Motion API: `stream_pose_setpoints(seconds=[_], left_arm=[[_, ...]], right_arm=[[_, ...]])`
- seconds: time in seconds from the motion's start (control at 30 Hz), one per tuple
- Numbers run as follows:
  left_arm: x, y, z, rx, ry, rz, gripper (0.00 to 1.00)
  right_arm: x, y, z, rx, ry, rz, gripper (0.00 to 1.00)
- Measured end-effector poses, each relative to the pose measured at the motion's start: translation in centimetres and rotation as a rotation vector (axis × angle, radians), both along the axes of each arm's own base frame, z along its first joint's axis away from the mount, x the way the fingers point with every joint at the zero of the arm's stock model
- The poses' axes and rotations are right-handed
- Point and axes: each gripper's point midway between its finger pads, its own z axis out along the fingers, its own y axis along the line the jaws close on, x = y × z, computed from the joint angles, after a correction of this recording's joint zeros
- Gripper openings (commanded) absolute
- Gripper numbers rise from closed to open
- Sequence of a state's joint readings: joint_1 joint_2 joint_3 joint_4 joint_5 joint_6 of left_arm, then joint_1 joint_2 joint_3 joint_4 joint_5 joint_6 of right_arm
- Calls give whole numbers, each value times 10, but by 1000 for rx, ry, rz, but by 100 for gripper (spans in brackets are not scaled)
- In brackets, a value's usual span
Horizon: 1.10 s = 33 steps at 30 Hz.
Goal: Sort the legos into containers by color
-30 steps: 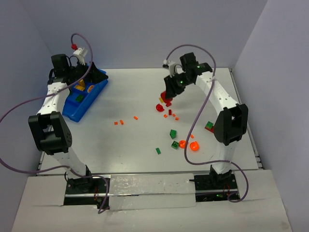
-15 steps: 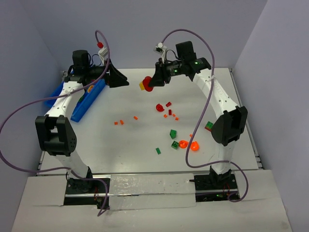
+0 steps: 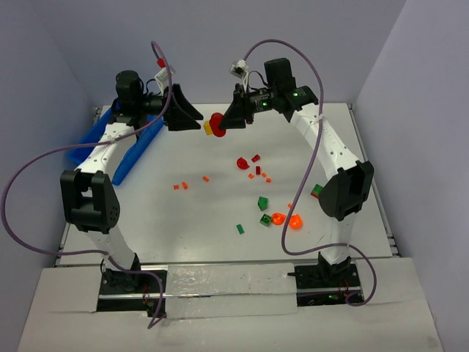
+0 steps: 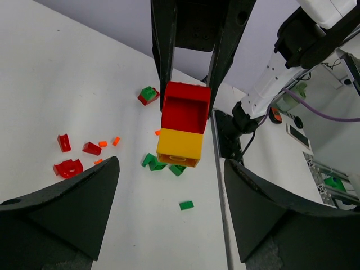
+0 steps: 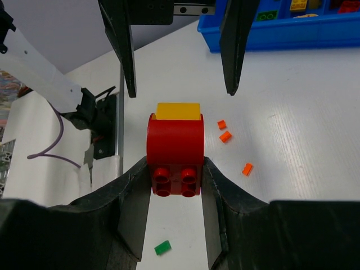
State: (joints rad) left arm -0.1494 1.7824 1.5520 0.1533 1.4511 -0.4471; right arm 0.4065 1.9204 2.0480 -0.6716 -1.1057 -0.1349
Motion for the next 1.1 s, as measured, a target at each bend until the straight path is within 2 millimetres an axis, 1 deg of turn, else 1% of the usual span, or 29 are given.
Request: stream_pose_setpoints(seconds=[0.17, 0.27, 0.37, 0.43, 0.47, 0.53, 0.57, 0.6, 0.67, 0.7, 0.83, 0.9, 1.0, 1.1], left_arm=[[-5, -6, 1, -6, -21, -29, 82], [-8, -9, 2, -7, -26, -42, 78], [-10, -12, 2, -8, -29, -52, 60], [-11, -14, 2, -8, -30, -59, 51], [-12, -14, 2, -8, -29, -61, 44], [-14, -15, 2, -8, -30, -72, 35], [-14, -15, 1, -8, -33, -72, 26], [-14, -15, 1, -7, -36, -72, 15], [-14, -14, -2, -4, -31, -72, 4], [-14, -14, -4, -2, -29, -72, 1], [-12, -10, -13, 18, -6, -46, 0], [-8, -4, -19, 34, -12, -18, 0], [-1, 14, -33, 83, 24, 50, 0], [13, 40, -46, 138, 34, 125, 0]], right_arm=[[-4, 3, 2, 10, 4, 16, 0], [-6, 6, 3, 12, 5, 23, 0], [-7, 8, 4, 16, -3, 30, 0], [-8, 10, 4, 17, -7, 32, 0], [-8, 10, 4, 16, -7, 31, 0], [-6, 10, 3, 10, -12, 21, 0], [-5, 9, 3, 9, -11, 19, 0], [-5, 9, 3, 7, -12, 16, 0], [-4, 9, 2, 3, -12, 10, 0], [-3, 9, 1, 0, -11, 6, 0], [1, 8, -3, -16, -8, -17, 0], [6, 6, -5, -14, -12, -32, 0], [19, -5, -4, -6, -34, -72, 0], [28, -18, -2, -4, -47, -113, 0]])
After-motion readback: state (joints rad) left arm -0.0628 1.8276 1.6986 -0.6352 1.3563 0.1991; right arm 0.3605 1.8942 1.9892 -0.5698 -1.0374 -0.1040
